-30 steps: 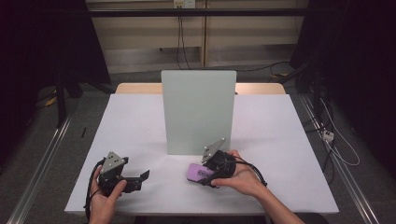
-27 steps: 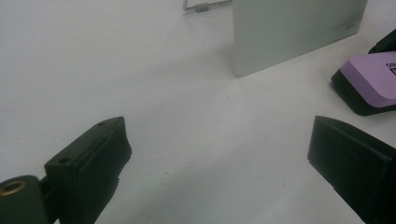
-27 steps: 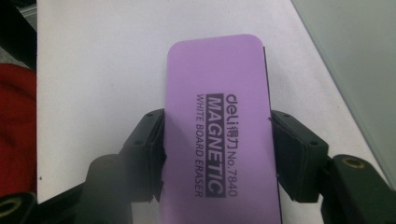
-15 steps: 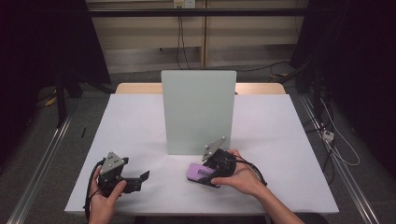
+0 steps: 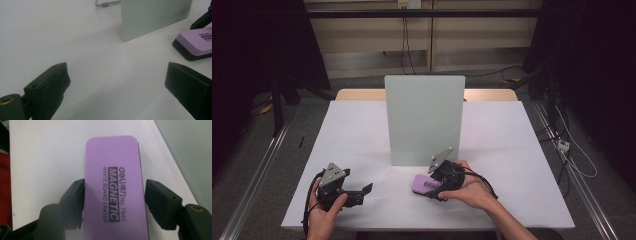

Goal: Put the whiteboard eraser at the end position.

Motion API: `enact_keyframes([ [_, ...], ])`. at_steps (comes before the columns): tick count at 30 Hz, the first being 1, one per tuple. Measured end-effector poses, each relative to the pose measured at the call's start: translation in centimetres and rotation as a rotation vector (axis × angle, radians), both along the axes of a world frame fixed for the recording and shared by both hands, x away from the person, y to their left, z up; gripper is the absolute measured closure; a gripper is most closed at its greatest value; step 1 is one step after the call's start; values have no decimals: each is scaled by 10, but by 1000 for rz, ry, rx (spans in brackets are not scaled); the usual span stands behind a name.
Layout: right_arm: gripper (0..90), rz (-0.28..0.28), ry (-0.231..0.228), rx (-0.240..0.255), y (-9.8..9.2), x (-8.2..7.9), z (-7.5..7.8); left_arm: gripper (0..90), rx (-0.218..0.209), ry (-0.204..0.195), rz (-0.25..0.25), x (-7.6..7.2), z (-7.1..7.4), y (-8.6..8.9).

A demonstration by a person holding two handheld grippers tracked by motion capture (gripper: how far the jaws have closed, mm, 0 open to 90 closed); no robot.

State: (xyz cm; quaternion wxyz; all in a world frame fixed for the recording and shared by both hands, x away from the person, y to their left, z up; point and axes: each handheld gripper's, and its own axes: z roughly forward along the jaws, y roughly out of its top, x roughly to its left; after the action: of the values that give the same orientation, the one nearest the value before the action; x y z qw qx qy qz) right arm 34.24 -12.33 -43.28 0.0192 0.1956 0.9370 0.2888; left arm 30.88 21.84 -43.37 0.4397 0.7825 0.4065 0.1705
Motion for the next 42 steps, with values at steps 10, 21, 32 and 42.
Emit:
enact_keyframes([
  [10,193,-4,6,16,0,0,-1,53,4,2,-6,1,0,-1],
  [21,93,-14,15,61,-2,0,3,53,7,2,-7,2,0,-1],
  [32,79,-89,-32,76,-8,4,14,53,4,1,-9,2,0,-1],
  [42,89,-156,-58,113,-14,5,20,53,5,0,-6,2,0,-2],
])
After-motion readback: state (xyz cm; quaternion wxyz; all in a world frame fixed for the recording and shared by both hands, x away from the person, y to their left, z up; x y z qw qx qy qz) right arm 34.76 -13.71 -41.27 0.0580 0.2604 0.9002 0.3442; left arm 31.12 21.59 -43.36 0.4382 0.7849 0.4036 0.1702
